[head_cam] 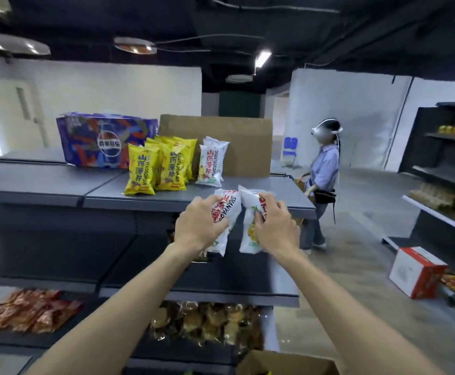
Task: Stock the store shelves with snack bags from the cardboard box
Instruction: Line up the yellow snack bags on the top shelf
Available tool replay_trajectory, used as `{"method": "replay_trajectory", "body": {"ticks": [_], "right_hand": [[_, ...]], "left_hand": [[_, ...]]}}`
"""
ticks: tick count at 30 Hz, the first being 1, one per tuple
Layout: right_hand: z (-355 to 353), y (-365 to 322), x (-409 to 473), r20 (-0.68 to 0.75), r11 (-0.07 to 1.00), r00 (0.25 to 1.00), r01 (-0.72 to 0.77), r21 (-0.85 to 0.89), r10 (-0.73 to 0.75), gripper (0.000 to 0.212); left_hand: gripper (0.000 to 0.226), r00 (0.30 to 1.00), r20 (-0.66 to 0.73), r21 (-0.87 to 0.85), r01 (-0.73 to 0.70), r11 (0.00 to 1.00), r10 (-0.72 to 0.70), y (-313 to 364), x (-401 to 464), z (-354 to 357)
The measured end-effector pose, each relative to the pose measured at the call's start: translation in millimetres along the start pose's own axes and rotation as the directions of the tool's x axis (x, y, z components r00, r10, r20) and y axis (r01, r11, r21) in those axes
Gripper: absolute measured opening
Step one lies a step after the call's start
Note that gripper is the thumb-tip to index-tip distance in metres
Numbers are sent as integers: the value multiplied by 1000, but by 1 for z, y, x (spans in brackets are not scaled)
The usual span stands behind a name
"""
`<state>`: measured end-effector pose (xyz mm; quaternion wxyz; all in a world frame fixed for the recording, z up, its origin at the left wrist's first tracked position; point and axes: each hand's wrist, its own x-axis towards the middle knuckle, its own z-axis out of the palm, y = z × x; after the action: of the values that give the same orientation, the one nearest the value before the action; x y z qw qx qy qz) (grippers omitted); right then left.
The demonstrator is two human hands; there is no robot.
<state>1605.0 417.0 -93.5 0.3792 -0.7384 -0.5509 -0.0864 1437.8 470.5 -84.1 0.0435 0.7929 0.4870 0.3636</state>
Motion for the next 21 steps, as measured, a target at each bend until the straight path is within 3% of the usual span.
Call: {"method": "replay_trajectory", "body": {"ticks": [7,17,21], "right_hand": [[22,-6,78,-14,999,999,35,35,-35,36],[100,21,210,1,1000,1000,29,13,-29,34],[126,16,258,-65,999,998,11,42,-8,35]], "left_hand": [[52,973,-229,41,0,999,9,-10,68,9],[55,944,-329,137,83,987,-34,-50,183,68],[53,931,-364,172,59,983,7,-64,216,83]]}}
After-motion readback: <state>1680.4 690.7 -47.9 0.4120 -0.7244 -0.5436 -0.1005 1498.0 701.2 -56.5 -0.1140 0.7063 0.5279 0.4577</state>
